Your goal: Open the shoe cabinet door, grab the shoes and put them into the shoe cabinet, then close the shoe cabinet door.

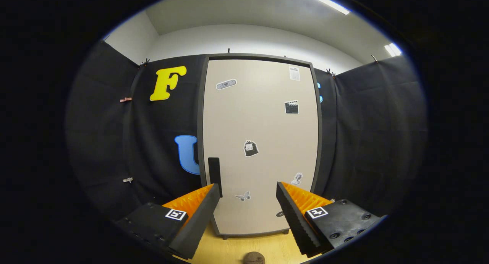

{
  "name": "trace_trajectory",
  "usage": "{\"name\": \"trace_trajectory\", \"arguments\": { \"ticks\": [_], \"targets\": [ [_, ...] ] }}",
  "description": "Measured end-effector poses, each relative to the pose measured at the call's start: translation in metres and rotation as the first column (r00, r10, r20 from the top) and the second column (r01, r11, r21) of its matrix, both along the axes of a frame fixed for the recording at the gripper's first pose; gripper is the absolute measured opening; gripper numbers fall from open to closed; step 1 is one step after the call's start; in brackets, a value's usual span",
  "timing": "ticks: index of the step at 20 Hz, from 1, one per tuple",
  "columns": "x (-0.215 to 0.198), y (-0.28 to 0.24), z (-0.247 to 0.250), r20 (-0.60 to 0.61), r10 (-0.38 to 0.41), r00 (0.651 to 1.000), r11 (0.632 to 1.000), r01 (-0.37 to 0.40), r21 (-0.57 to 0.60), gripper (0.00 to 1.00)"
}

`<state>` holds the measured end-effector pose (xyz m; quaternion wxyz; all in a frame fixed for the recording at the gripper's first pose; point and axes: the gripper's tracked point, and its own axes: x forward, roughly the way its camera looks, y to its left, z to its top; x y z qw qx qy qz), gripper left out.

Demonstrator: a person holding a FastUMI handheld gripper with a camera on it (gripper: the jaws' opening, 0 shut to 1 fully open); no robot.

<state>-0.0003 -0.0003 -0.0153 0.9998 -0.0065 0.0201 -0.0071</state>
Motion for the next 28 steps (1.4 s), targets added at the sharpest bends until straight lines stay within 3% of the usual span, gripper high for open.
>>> {"name": "trace_trajectory", "arguments": {
  "ticks": [12,28],
  "targets": [
    [0.019,0.037,-0.02,-0.023,0.043,0.999,0.999,-0.042,0.022,0.98],
    [0.152,0.067,-0.09,-0.115,0.012,0.993,1.0,-0.01,0.018,0.98]
  ]
}}
